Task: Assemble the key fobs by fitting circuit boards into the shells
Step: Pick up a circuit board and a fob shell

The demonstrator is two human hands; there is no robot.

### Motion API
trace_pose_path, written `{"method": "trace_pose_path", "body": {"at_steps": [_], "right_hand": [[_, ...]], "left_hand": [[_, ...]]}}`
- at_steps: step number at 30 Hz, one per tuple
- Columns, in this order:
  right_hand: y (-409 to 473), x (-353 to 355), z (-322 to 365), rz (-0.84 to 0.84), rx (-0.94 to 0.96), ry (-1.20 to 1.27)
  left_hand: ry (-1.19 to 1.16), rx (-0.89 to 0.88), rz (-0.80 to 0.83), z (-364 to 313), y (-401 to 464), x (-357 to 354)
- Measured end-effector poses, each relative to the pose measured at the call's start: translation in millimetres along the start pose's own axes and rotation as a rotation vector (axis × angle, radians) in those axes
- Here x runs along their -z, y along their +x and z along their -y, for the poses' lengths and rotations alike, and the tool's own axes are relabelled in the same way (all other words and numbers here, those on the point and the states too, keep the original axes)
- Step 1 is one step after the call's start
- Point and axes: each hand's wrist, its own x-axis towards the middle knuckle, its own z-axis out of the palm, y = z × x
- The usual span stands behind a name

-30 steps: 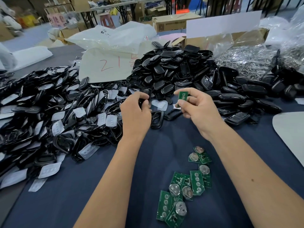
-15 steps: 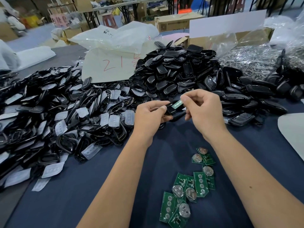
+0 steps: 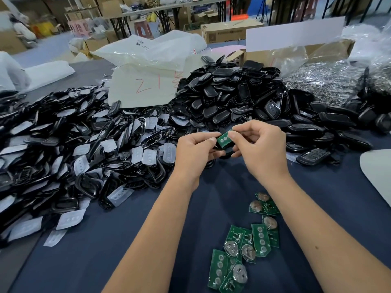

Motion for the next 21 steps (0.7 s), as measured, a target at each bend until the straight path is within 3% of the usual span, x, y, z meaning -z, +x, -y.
{"method": "trace_pose_path", "body": {"at_steps": [6, 11, 21], "right_hand": [[-3.8, -4.0, -2.3, -0.021, 0.005, -0.056], [0.8, -2.0, -4.5, 0.083, -0.078, 0.085], [0.3, -1.6, -7.5, 0.055, -0.127, 0.052]], "left_hand": [[0.044, -0.048, -0.032, 2.3, -0.4, -1.7], [0.055, -0.105, -0.069, 1.7, 1.5, 2.6], [0.078, -0.140, -0.069, 5.9, 0.0, -3.8]]}}
